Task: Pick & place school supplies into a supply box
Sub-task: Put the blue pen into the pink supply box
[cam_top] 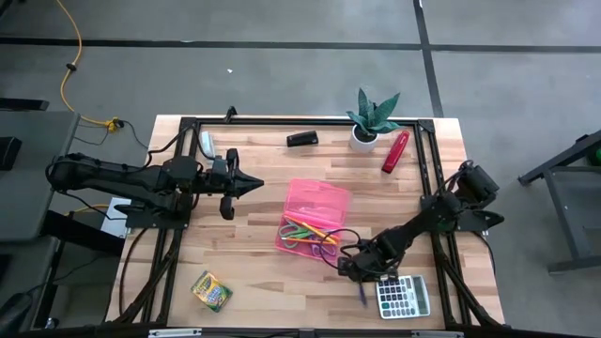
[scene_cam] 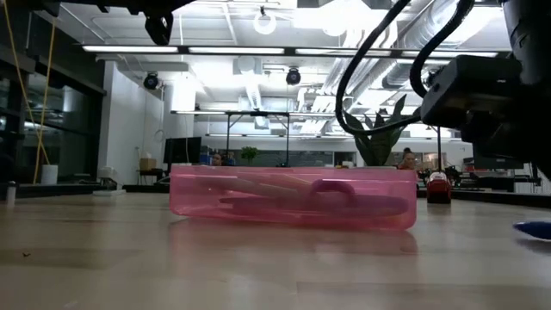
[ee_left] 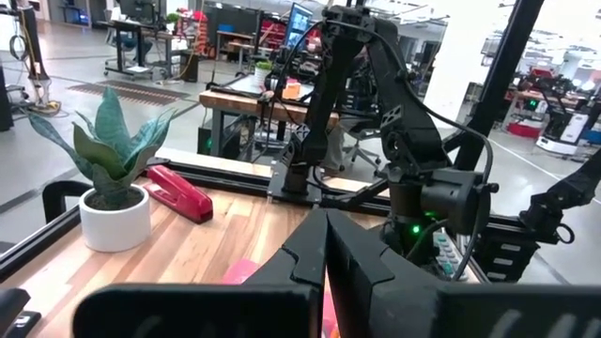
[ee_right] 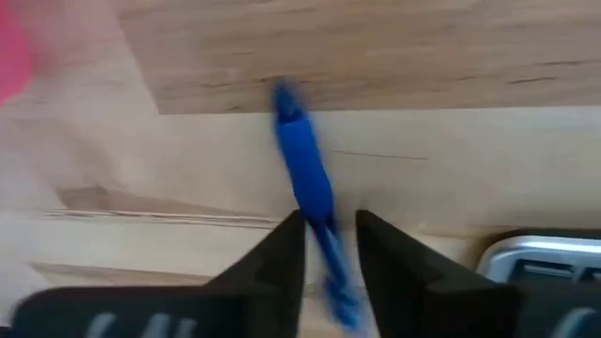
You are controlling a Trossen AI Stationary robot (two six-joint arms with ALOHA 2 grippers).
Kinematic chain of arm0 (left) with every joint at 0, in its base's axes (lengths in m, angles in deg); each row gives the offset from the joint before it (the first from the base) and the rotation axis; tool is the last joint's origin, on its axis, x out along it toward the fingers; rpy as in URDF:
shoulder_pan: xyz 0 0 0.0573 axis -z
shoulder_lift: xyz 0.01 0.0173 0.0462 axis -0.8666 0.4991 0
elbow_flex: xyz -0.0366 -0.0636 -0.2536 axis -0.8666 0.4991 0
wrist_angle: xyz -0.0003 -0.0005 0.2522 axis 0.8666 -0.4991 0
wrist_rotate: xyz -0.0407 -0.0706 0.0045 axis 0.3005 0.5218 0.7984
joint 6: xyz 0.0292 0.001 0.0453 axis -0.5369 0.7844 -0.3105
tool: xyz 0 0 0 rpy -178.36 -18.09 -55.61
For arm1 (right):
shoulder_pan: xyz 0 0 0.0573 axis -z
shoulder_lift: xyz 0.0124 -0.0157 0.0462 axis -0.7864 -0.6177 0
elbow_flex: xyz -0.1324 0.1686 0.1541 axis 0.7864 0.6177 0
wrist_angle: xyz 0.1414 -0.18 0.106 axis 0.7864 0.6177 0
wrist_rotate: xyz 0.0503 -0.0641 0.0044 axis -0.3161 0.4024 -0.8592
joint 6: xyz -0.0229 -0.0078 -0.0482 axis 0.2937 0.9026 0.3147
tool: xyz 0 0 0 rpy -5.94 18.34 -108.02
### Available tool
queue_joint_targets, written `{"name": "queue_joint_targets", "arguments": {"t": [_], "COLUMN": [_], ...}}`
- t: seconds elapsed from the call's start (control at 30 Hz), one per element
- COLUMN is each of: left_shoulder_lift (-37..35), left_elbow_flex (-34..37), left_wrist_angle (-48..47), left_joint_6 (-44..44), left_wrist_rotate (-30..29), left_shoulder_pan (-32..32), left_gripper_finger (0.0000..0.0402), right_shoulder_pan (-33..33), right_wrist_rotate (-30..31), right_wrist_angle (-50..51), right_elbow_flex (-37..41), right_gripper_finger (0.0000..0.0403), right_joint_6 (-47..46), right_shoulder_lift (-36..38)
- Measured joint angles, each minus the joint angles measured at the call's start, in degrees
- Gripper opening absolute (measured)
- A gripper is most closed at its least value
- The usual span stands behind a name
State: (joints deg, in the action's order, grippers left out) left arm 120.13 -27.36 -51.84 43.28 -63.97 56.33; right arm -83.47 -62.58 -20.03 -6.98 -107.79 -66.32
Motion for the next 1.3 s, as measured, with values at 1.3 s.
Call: {"name": "queue_joint_targets", "arguments": {"t": [1.3], "left_shoulder_lift": [-0.02], "left_elbow_flex": [0.0], "left_wrist_angle": [0.05], "left_joint_6": [13.14], "left_wrist_rotate": [-1.48], "left_shoulder_pan": [0.09], "left_gripper_finger": [0.0], "right_shoulder_pan": [25.47], "right_wrist_rotate": [14.65], "right_wrist_angle": [-7.45], "right_elbow_flex": [0.37], "right_gripper_finger": [0.0], "right_joint_6": [96.0], "right_shoulder_lift": [31.45]}}
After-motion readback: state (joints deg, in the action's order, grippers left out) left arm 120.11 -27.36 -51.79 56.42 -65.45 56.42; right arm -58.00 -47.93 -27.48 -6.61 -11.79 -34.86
